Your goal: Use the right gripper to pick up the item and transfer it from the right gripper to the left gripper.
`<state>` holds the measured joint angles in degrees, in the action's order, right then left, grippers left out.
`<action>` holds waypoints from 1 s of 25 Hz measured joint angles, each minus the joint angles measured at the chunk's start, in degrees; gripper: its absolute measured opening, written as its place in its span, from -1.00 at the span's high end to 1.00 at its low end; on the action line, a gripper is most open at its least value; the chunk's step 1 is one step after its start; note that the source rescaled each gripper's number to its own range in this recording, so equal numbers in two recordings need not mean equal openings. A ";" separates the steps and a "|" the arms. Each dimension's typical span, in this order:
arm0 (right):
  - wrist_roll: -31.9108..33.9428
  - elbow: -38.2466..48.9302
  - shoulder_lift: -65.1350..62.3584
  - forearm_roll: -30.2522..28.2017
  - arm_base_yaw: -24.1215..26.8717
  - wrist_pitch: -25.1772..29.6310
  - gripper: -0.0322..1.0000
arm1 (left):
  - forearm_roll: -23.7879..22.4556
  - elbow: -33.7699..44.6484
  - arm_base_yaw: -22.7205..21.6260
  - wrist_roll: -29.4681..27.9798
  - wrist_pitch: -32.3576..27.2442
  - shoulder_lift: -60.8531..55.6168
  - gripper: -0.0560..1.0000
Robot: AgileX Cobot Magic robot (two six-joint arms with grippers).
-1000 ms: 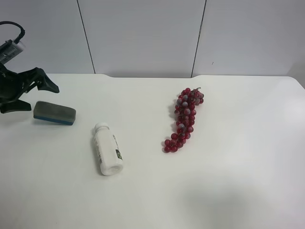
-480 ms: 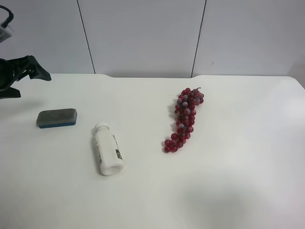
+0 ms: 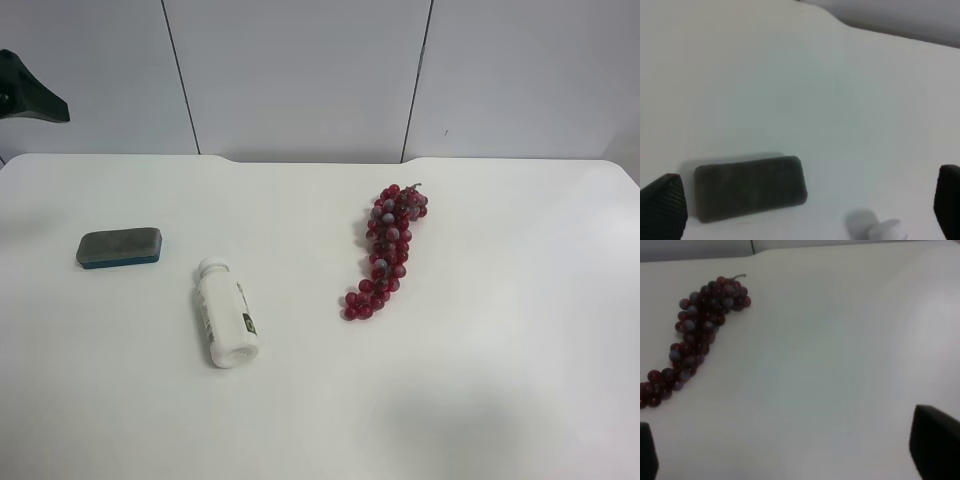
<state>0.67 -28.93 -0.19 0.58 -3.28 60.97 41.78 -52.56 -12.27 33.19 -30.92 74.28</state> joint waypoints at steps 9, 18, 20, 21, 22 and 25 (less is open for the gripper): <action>0.00 0.00 0.00 0.00 0.00 0.00 -0.98 | -17.37 0.00 0.00 -14.63 -16.02 -15.91 -0.99; 0.00 0.00 0.00 0.00 0.00 0.00 -0.98 | -27.17 0.00 0.00 -20.80 -26.14 -27.23 -1.00; 0.00 0.00 0.00 0.00 0.00 0.00 -0.98 | -27.17 0.00 0.00 -20.94 -28.71 -29.35 -1.00; 0.00 0.00 0.00 0.00 0.00 0.00 -0.98 | -27.24 0.00 0.00 -20.94 -30.08 -30.22 -1.00; 0.00 0.00 0.00 0.00 0.00 0.00 -0.98 | -27.43 0.00 0.05 -20.96 -31.09 -31.34 -1.00; 0.00 0.00 0.00 0.00 0.00 0.00 -0.98 | -27.67 0.00 1.14 -21.01 -33.88 -34.77 -1.00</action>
<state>0.67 -28.93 -0.19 0.58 -3.28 60.97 14.11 -52.56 -11.12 12.17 -64.80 39.51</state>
